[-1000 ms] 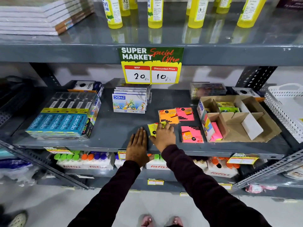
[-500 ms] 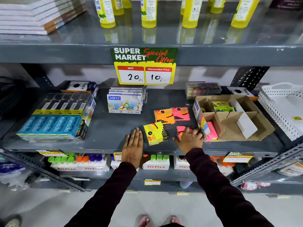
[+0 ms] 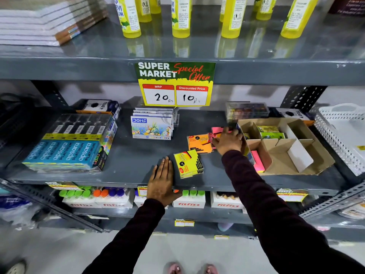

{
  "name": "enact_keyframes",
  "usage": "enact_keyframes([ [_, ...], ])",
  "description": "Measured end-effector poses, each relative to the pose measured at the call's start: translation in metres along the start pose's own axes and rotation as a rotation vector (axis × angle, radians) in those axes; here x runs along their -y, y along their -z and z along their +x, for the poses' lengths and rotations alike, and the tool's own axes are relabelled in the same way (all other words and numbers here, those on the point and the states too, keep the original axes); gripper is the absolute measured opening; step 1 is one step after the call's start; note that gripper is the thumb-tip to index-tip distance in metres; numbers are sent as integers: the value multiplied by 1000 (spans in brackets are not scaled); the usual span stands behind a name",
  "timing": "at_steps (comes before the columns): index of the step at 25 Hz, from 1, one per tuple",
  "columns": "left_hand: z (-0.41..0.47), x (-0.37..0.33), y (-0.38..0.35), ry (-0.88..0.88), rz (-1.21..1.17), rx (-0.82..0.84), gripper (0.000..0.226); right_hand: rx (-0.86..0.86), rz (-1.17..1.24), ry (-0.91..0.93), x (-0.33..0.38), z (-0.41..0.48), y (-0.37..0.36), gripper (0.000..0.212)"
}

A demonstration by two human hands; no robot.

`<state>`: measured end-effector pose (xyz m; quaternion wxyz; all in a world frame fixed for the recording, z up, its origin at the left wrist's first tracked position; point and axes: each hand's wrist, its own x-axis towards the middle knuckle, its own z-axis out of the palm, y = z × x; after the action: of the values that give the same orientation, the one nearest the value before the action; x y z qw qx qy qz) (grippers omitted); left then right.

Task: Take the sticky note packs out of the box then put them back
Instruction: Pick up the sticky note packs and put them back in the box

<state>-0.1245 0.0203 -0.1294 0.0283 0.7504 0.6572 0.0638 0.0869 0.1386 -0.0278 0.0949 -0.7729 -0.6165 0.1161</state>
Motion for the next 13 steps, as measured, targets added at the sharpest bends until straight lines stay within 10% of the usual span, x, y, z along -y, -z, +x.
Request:
enact_keyframes([
  [13,1,-2,-2,-4,59,-18,117,58,-16,311,32,-81,-39,85],
])
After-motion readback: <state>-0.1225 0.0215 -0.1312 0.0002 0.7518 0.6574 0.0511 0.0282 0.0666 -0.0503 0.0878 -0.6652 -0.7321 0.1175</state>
